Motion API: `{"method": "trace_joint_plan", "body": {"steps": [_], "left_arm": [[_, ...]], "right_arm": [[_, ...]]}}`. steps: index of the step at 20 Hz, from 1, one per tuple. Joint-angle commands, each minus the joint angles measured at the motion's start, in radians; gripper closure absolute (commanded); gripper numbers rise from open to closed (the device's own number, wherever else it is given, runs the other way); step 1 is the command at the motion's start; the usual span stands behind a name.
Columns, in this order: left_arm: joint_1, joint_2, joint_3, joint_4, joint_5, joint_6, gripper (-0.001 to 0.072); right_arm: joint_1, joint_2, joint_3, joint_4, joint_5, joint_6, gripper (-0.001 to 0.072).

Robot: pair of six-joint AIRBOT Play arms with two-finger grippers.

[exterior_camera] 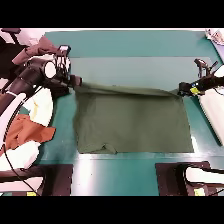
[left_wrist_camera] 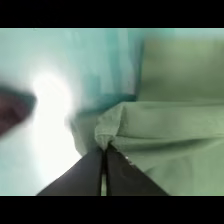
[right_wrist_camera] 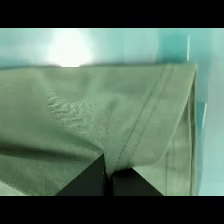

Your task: Fold the shirts.

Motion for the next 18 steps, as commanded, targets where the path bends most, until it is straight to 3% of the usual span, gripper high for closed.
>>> {"method": "trace_joint_plan", "body": {"steps": [1,9,18], "left_arm": [[-0.02,0.044,-0.129,-0.07,0.031,0.0,0.0681],[-0.051,0.045,-0.251,-0.077,0.095,-0.003,0.068],[-0.05,0.045,-0.26,-0.094,0.015,0.023,0.0673]], "right_arm": [[0.0,0.032,-0.079,0.003,-0.045,-0.003,0.0693],[0.0,0.032,-0.117,0.003,-0.132,-0.004,0.0689],[0.0,0.032,-0.117,-0.058,-0.042,-0.003,0.0686]]}}
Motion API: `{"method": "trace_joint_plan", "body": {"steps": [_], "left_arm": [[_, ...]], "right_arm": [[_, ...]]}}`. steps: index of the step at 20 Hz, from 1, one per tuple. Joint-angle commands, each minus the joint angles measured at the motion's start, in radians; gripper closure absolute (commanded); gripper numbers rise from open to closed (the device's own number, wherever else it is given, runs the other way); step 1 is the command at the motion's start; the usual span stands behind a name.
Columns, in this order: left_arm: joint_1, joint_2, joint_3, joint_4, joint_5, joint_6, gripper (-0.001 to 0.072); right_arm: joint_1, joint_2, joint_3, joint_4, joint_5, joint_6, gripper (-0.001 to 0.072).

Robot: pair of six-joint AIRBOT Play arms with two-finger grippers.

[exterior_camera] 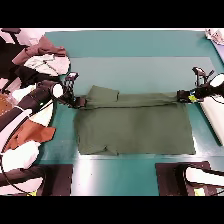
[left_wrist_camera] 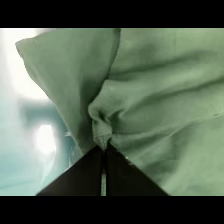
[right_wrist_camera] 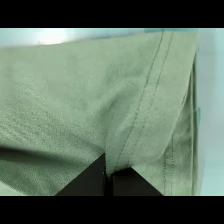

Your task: Fold the shirts.

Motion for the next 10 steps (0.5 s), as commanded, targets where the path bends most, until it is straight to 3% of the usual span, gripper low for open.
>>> {"method": "trace_joint_plan", "body": {"steps": [1,2,3,4,6,7,8,9,10], "left_arm": [[0.0,0.0,-0.003,-0.001,-0.024,0.01,0.0463],[0.0,0.0,-0.003,-0.002,-0.035,0.005,0.0183],[0.0,0.0,-0.003,-0.001,-0.052,0.004,0.003],[0.0,0.0,-0.003,-0.001,-0.079,0.007,0.0034],[0.0,0.011,0.0,-0.001,-0.15,0.05,0.0034],[0.003,0.035,0.001,0.002,-0.175,0.07,0.0034],[0.009,0.072,0.0,0.015,-0.177,0.076,0.0033],[0.024,0.119,0.002,0.016,-0.16,0.075,0.0034],[0.048,0.164,0.003,0.016,-0.139,0.075,0.0033]], "right_arm": [[0.0,0.0,-0.001,-0.018,0.046,0.002,0.0686],[0.0,0.001,0.0,-0.027,0.057,0.005,0.0679],[0.0,0.001,0.0,-0.032,0.068,0.005,0.0636],[0.0,0.001,0.0,-0.032,0.076,0.005,0.056],[-0.001,0.022,0.0,-0.037,0.089,0.005,0.0538],[0.0,0.042,0.0,-0.059,0.085,0.005,0.0471],[0.0,0.062,0.01,-0.09,0.088,0.005,0.0303],[0.0,0.08,0.026,-0.117,0.09,0.005,0.0202],[-0.002,0.104,0.039,-0.133,0.084,0.011,0.0177]]}}
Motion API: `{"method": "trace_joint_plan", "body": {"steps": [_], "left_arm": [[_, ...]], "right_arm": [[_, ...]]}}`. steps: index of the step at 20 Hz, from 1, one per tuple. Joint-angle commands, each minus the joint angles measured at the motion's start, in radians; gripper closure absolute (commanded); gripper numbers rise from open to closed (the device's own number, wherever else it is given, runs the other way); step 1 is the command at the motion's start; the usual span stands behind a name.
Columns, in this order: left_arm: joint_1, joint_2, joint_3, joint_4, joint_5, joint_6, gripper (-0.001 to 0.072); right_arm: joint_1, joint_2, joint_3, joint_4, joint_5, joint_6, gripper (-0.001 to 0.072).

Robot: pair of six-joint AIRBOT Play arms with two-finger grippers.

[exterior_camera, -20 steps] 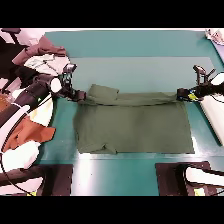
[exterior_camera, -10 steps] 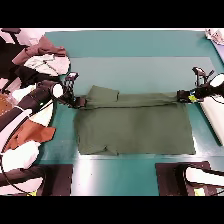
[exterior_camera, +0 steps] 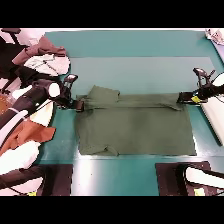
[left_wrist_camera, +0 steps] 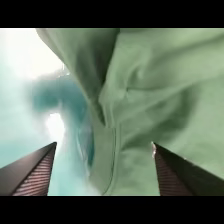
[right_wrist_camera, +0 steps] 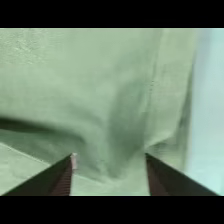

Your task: Fold the shirts.

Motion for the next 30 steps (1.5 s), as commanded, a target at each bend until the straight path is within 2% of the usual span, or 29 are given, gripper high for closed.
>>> {"method": "trace_joint_plan", "body": {"steps": [1,3,5,7,9,10,12,17,21,24,27,29,30], "left_arm": [[0.054,0.111,0.003,0.005,0.01,0.02,0.0033],[0.106,0.127,0.005,-0.048,0.006,0.032,0.0033],[0.143,0.098,0.005,-0.131,-0.002,0.066,0.0033],[0.161,0.043,0.005,-0.215,0.01,0.095,0.0032],[0.161,-0.03,0.005,-0.243,0.013,0.108,0.0031],[0.162,-0.064,0.006,-0.258,0.016,0.112,-0.0003],[0.161,-0.119,0.026,-0.303,0.039,0.149,-0.0013],[0.189,-0.156,0.064,-0.323,0.196,0.167,-0.0013],[0.217,-0.223,0.064,-0.348,0.142,0.229,-0.0013],[0.217,-0.246,0.063,-0.414,0.156,0.273,-0.0013],[0.216,-0.246,0.063,-0.475,0.146,0.318,0.0003],[0.216,-0.246,0.063,-0.481,0.146,0.317,0.0005],[0.216,-0.247,0.063,-0.481,0.146,0.317,0.0072]], "right_arm": [[-0.006,0.068,0.026,-0.06,-0.009,0.008,0.0177],[-0.014,0.093,0.017,-0.023,-0.048,0.011,0.0136],[-0.014,0.087,-0.006,-0.019,-0.054,0.014,0.0128],[-0.014,0.044,-0.011,-0.02,-0.047,0.048,0.0018],[-0.032,-0.009,-0.01,0.004,-0.032,0.064,0.0017],[-0.043,-0.035,0.0,0.028,-0.019,0.064,0.0017],[-0.07,-0.08,0.034,0.064,0.022,0.055,0.0016],[-0.194,-0.095,0.053,0.259,0.021,-0.036,0.0016],[-0.24,-0.114,0.054,0.264,0.018,-0.046,0.0016],[-0.22,-0.167,0.054,0.287,0.052,-0.09,0.0017],[-0.185,-0.21,0.054,0.278,0.051,-0.105,0.0017],[-0.161,-0.233,0.054,0.276,0.025,-0.106,0.0029],[-0.148,-0.245,0.054,0.27,0.014,-0.106,0.0031]]}}
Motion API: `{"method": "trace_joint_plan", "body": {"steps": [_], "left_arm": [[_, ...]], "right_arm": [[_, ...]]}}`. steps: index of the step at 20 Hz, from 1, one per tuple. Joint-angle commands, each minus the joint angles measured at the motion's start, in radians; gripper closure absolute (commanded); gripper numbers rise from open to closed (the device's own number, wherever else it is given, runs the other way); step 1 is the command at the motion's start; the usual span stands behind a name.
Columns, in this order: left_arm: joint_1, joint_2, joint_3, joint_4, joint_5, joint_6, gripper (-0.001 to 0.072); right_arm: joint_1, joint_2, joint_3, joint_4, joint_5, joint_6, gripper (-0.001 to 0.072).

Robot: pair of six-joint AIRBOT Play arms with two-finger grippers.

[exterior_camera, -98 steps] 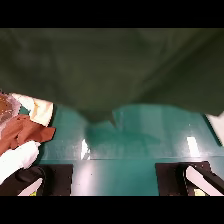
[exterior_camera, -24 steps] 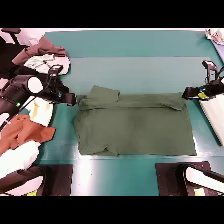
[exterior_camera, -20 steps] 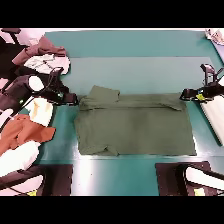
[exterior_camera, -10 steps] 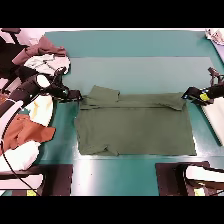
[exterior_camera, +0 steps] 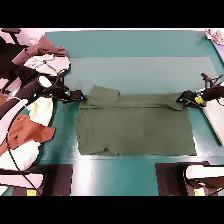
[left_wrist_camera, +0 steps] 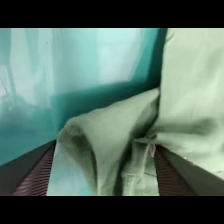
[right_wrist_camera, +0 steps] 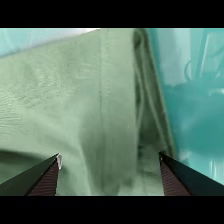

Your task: Fold the shirts.

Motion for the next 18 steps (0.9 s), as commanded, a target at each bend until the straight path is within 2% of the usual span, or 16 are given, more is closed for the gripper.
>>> {"method": "trace_joint_plan", "body": {"steps": [1,2,4,6,7,10,12,14,18], "left_arm": [[0.0,-0.005,0.0,-0.031,-0.004,0.023,0.0194],[0.0,-0.006,-0.001,-0.032,-0.005,0.023,0.0194],[0.0,-0.008,-0.001,-0.031,-0.005,0.029,0.0422],[0.001,-0.008,0.0,-0.029,0.013,0.031,0.065],[0.001,-0.008,0.002,-0.025,0.041,0.031,0.0679],[0.001,-0.008,0.062,0.051,0.144,0.01,0.0681],[0.001,-0.014,0.122,0.136,0.192,-0.055,0.0681],[0.008,-0.065,0.212,0.173,0.185,-0.069,0.0681],[0.008,-0.164,0.338,0.156,0.177,-0.111,0.0679]], "right_arm": [[0.046,-0.044,0.0,-0.027,-0.034,-0.012,0.0077],[0.067,-0.05,0.0,-0.064,-0.041,-0.012,0.0179],[0.111,-0.051,0.0,-0.145,-0.063,-0.012,0.0451],[0.144,-0.047,0.0,-0.148,-0.092,-0.014,0.0655],[0.16,-0.043,0.0,-0.147,-0.112,-0.014,0.0688],[0.238,-0.04,0.031,-0.146,-0.182,-0.009,0.069],[0.271,-0.04,0.083,-0.151,-0.237,0.025,0.0691],[0.299,-0.066,0.172,-0.151,-0.274,0.069,0.0691],[0.319,-0.185,0.356,-0.151,-0.183,0.076,0.0687]]}}
